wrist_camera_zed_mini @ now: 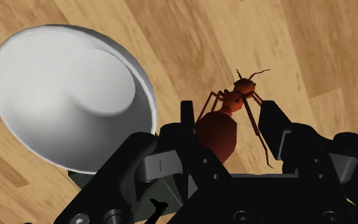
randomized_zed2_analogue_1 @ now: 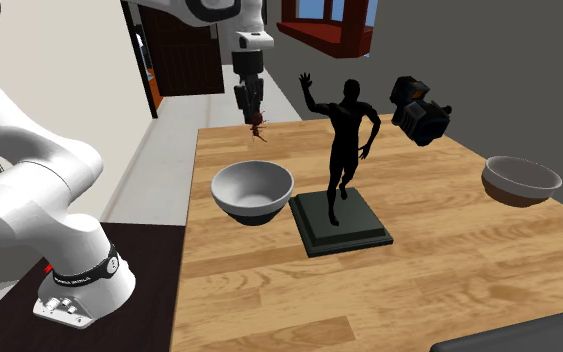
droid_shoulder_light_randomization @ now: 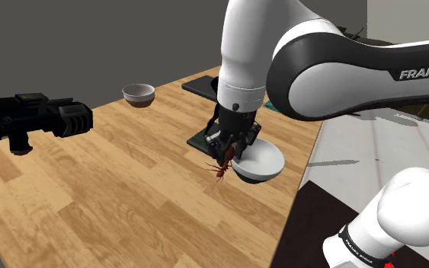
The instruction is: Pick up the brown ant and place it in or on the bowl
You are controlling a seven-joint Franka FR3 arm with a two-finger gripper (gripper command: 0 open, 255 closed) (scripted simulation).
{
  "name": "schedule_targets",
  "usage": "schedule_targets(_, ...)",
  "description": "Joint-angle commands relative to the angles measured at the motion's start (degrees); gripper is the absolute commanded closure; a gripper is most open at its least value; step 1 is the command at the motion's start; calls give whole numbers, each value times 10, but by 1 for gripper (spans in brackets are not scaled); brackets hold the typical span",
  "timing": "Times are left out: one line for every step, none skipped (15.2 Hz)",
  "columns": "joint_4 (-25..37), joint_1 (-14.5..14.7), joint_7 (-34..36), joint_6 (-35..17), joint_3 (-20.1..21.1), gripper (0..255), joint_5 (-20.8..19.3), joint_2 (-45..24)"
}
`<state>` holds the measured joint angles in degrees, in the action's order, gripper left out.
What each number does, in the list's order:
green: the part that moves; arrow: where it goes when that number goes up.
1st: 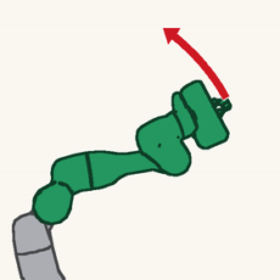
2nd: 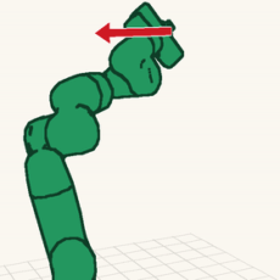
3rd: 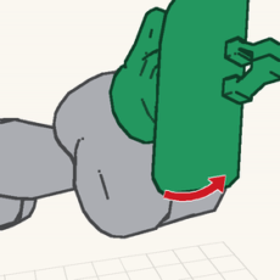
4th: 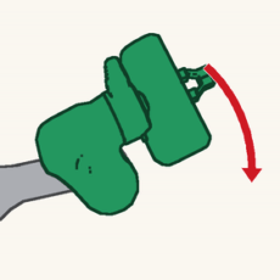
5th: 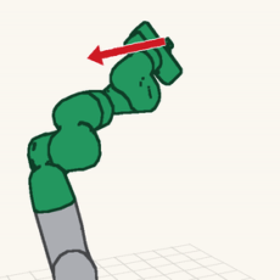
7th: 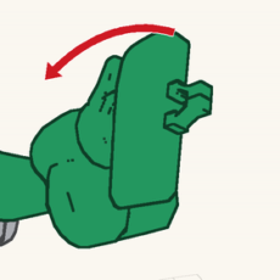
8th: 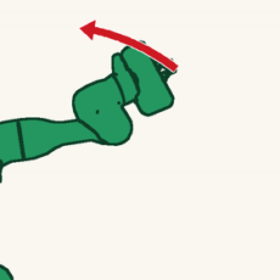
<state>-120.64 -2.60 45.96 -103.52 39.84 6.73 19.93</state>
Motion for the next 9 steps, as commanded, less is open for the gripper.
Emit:
schedule_targets(-16,-2,-28,1,-22,255,4,18)
schedule_targets(-28,-3,-44,0,-35,255,6,29)
schedule_targets(-39,-5,-61,-1,-49,255,7,39)
schedule_targets(-49,-6,-77,-2,-62,255,7,48)
schedule_targets(-59,-9,-93,-3,-74,255,7,57)
schedule_targets(-68,-11,-108,-5,-87,255,5,65)
schedule_targets(-76,-14,-123,-6,-99,255,4,71)
schedule_targets(-84,-17,-139,-8,-112,255,1,78)
schedule_targets(-92,-21,-154,-9,-123,255,-1,83)
